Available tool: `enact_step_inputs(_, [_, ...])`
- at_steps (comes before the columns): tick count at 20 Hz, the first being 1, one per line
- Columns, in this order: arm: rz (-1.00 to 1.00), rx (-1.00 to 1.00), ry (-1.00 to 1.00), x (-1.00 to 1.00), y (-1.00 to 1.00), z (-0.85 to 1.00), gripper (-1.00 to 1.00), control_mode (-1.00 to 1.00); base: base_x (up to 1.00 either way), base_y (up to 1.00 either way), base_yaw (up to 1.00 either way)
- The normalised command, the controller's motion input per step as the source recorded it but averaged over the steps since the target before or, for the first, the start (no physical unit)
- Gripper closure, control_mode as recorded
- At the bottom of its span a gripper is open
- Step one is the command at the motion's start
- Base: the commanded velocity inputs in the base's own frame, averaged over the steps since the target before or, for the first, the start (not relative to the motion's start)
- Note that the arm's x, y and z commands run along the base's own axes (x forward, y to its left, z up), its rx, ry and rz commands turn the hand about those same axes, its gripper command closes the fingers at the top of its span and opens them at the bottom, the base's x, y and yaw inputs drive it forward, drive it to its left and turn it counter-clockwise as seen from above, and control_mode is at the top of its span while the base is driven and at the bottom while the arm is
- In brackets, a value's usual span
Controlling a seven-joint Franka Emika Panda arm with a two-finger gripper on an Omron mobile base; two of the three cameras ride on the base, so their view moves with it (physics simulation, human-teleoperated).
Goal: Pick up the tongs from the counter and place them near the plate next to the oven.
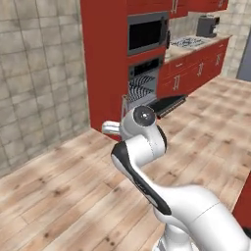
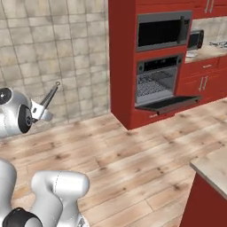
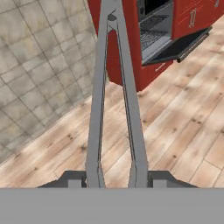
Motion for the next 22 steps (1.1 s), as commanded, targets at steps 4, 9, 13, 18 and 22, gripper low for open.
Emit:
enact_step_inputs(4, [0.0,0.0,0.0,0.0,0.0,0.0,1.0,1.0,0.78,0.77,-0.75])
enact_step_inputs(9, [0.0,0.0,0.0,0.0,0.0,0.0,1.0,1.0,0.81,0.74,-0.78])
enact_step_inputs(13, [0.0,0.0,0.0,0.0,0.0,0.0,1.0,1.0,0.88,0.72,-0.75])
enact_step_inputs(18, [0.0,0.0,0.0,0.0,0.0,0.0,1.0,1.0,1.0,0.57,-0.49])
enact_step_inputs(22, [0.0,0.0,0.0,0.0,0.0,0.0,1.0,1.0,0.99,0.28,-0.53])
